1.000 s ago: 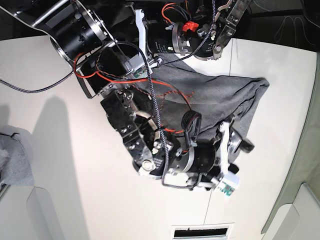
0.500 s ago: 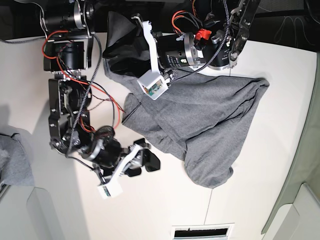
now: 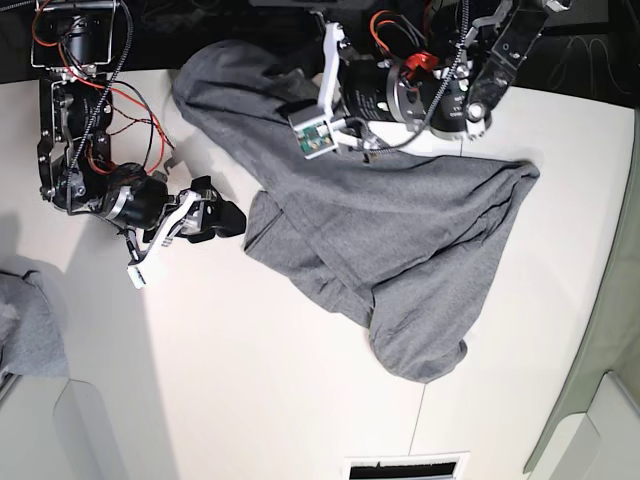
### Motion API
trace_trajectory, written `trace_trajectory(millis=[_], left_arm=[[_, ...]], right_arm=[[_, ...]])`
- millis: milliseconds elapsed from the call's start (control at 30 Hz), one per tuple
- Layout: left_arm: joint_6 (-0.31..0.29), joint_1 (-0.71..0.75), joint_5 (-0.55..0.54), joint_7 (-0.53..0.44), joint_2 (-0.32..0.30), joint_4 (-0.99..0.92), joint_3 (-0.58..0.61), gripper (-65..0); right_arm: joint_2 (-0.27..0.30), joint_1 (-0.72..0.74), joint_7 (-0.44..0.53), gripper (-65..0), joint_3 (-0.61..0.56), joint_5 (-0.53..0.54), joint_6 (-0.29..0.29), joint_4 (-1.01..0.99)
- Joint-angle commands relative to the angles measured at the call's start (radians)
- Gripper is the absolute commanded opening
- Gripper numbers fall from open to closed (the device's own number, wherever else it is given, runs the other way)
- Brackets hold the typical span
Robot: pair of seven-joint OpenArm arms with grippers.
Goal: Layout the t-shirt on the table in an organized manner, then fold the t-shirt properly
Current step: 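Grasp the shirt body with the left gripper, keep right gripper holding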
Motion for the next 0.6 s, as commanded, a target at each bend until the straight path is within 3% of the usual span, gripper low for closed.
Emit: trace_trajectory(millis=[0,167,367,467,567], left_arm=[[-0.009,-0.005,-0.048,-0.023,-0.010,0.026,-0.032,-30.0],[-0.009,-0.028,-0.122,-0.064,-0.017,0.032,-0.248,-30.0],[-0.009,-0.109,-0.113,-0.095,-0.018,0.006,-0.362,-30.0],[-0.009,-0.171,-0.057,-0.174,-0.016,-0.078,-0.345,-30.0],[-0.009,-0.230,0.116,-0.307,-0.016,-0.197,-0.296,-30.0]], right_arm=[[0.008,0.006,-0.011,-28.1,0.013,0.045,0.026,0.022],[0.017,-0.032,-0.120,-28.1,0.024,0.115,0.037,0.024],[0.088,-0.116,-0.122,-28.1,0.024,0.145,0.043,0.029],[0.125,-0.146,-0.133,-28.1,0.024,0.147,0.043,0.031],[0.141,-0.185,-0.142,-28.1,0.024,0.164,0.048,0.032]])
